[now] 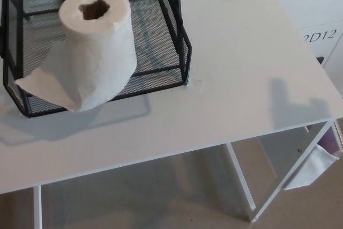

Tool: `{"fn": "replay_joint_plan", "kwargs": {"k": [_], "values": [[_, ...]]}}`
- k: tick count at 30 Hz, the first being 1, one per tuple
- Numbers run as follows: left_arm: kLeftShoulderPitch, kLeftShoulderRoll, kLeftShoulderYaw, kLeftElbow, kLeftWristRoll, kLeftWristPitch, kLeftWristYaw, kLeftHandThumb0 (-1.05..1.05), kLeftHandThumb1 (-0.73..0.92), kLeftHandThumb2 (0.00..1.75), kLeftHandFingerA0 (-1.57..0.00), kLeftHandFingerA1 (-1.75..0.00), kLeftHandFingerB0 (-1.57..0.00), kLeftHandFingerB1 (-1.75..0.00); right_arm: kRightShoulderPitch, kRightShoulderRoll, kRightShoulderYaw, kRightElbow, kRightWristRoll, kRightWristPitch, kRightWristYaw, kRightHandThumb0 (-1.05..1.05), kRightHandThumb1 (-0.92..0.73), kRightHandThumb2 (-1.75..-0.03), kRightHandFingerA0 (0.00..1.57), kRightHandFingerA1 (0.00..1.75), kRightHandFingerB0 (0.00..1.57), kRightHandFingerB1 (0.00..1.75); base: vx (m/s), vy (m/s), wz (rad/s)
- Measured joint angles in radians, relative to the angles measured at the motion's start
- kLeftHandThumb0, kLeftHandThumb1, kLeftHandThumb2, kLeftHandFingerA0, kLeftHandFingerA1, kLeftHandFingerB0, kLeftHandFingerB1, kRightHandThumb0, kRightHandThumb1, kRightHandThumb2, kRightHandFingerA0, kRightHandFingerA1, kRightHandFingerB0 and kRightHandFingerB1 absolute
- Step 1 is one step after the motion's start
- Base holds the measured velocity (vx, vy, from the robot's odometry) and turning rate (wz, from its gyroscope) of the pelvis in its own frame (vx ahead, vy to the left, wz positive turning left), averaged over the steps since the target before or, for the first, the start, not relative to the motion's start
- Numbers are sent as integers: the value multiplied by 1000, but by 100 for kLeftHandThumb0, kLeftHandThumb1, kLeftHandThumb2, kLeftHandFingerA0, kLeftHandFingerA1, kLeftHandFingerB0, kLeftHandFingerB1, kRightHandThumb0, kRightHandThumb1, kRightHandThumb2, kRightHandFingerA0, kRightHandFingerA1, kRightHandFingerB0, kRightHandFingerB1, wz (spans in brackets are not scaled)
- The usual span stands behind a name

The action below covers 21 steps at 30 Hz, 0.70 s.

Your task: The robot walks towards a desk on which a file tray is kept in the middle and a toilet paper roll is kept on its right. The robot uses its right hand to hook on finger in the gap of the roll and grabs it, lifts it and places it on the tray.

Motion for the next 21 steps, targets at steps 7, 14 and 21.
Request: {"fn": "replay_joint_plan", "kwargs": {"k": [7,14,21], "values": [[8,1,0,2,0,0,-1,-71,85,79,-37,-46,-28,-40,292,4,-208,225,54,-25,-68,-57,-43,-80,46,78,1,53,0,0,0],[16,5,0,1,0,0,-3,-71,85,79,-37,-46,-28,-40,475,10,-417,442,134,-47,-163,-57,-43,-80,46,78,1,53,0,0,0],[28,26,2,1,0,-1,-7,-71,85,79,-37,-46,-28,-40,533,14,-515,575,218,-85,-255,-57,-43,-80,46,78,1,53,0,0,0]]}}
